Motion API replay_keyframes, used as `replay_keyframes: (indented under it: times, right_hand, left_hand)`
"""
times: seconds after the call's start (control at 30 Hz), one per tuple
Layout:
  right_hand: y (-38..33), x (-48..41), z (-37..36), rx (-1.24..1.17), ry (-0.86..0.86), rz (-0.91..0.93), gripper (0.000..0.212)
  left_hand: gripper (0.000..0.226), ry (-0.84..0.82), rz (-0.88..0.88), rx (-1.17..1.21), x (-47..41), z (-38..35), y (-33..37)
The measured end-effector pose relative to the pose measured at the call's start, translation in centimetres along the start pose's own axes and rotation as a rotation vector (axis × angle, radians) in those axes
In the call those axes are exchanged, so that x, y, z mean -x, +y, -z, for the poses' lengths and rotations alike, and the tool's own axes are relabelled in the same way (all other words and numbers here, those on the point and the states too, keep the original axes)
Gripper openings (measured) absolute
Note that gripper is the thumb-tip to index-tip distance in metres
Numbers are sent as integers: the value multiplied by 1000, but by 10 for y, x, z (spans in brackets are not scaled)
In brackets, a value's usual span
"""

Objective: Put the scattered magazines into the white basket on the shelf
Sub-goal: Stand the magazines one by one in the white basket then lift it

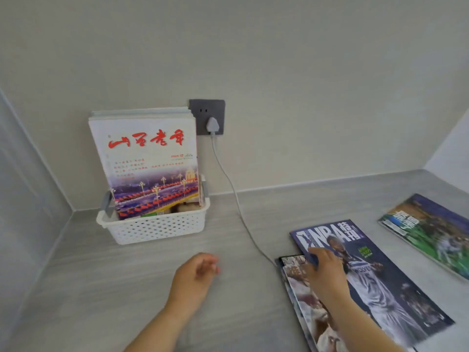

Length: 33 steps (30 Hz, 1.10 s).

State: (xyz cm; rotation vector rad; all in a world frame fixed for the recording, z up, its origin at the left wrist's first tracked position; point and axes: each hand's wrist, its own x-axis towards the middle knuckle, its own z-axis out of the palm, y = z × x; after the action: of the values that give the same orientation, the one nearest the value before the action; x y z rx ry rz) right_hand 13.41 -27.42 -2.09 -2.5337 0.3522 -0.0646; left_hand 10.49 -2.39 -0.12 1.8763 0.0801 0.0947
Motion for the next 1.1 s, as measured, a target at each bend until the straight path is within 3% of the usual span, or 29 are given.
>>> replay_keyframes:
  times: [0.13,0.33,0.6,0.7,0.87,0.93,1.0,1.1]
  right_hand:
    - [73,12,24,175,14,-137,39]
    - [138,15,51,300,93,-277,46]
    - [174,4,53,315,-9,-177,53]
    - [180,4,50,294,5,-167,54]
    - [186,1,48,269,8,-152,55]
    - [184,1,46,271,1,-149,56]
    - [186,1,46,264,-6,-155,57]
    - [187,0,44,251,-14,-158,58]
  left_hand:
    - [39,-167,74,-68,27,-40,-8]
    - [39,-233,78,-190,42,-96,-4]
    - [17,-227,-11,-386,38,-176,23]
    - [46,-265,17,-508,34,-205,25]
    - [71,-354,92,-896,20,-249,27]
    - [76,-354,156,-874,15,-263,32]
    - [74,-233,244,-710,11,-273,39]
    - [32,42,383,-224,3,-275,48]
